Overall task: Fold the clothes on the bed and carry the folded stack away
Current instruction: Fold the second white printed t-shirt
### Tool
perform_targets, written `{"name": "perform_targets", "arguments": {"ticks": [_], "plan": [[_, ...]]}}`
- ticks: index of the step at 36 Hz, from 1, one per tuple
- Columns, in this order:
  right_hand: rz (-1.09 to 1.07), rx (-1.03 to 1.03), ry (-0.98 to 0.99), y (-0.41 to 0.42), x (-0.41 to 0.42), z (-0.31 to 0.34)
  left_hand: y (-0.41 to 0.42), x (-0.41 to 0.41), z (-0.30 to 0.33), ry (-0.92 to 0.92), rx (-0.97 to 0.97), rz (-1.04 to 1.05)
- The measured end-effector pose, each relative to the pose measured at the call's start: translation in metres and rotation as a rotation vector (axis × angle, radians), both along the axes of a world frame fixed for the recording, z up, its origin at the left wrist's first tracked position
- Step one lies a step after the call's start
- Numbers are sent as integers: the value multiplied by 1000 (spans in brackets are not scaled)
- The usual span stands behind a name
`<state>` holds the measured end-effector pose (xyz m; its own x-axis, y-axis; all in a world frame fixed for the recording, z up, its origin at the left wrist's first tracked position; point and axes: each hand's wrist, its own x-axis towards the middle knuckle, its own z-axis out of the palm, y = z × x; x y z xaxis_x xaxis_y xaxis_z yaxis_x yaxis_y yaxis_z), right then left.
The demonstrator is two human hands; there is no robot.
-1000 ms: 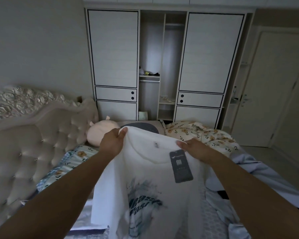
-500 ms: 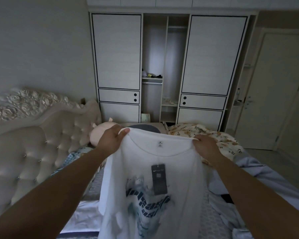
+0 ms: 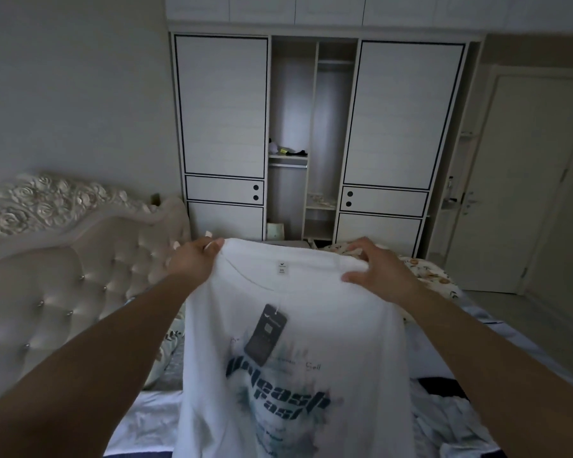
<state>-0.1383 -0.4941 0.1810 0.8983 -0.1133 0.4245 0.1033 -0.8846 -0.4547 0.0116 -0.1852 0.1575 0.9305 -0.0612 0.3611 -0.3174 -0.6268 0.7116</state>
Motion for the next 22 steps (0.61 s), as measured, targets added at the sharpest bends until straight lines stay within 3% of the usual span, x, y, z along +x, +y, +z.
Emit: {"name": "perform_targets", "arguments": {"ticks": [4,6,9,12,15,19,22], "plan": [[30,-474,-444,4,-6,-6,-4,-6,1,2,138,26],[62,-665,-573,7,-6,-6,-3,-7,0,21,160,49],[118,-807,-619,9,-5,-4,1,-9,-2,75,147,51],[147,-814,-570,10,-6,-4,3,-11,-1,99,115,33],[93,-590,-365,14,-2,-4,6,-16,0,105,115,3],[-119,7,99,10,4,1,9,-23,-1,139,97,-78],[-170,270,291,-1,8,-2,8,-31,-1,198,18,-212]]}}
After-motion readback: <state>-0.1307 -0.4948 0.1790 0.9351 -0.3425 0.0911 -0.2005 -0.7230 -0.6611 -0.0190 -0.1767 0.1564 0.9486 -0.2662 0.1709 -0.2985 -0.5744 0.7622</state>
